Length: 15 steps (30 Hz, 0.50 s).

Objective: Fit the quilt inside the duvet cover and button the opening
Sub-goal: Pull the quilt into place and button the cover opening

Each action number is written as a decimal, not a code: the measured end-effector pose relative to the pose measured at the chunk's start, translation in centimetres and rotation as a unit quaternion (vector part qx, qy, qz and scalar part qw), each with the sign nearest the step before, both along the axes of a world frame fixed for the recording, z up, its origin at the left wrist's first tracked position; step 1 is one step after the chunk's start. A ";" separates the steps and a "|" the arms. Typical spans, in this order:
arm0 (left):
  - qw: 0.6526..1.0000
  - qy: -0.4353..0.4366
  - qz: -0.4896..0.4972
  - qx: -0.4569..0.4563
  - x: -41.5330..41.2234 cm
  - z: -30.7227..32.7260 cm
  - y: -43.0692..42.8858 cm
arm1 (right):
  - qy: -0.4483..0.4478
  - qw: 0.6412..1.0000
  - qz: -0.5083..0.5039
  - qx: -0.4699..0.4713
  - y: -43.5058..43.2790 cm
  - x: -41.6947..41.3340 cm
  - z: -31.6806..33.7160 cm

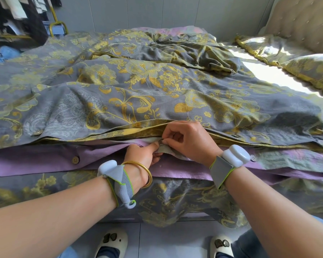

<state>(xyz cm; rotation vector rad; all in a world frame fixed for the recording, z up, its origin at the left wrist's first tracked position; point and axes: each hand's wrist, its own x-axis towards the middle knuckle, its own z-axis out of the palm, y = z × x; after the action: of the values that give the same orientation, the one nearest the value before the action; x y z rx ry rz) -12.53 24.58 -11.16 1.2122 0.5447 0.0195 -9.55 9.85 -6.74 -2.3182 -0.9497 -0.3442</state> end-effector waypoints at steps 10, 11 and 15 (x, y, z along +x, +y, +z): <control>0.998 0.005 0.002 0.061 -0.1 0.1 0.0 | 0.394 0.891 -0.104 0.199 1.4 0.1 0.5; 0.998 0.007 0.004 0.066 -0.2 0.3 -0.1 | 0.420 0.876 -0.109 0.212 1.5 0.1 0.6; 0.999 0.021 -0.010 0.033 -0.5 1.0 -0.3 | 0.360 0.918 -0.120 0.114 1.6 0.4 1.0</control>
<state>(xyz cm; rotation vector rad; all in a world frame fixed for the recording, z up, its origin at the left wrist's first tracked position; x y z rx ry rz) -13.02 24.31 -10.16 1.2840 0.5723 -0.0038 -9.19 11.46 -5.78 -2.0839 -0.2439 0.2873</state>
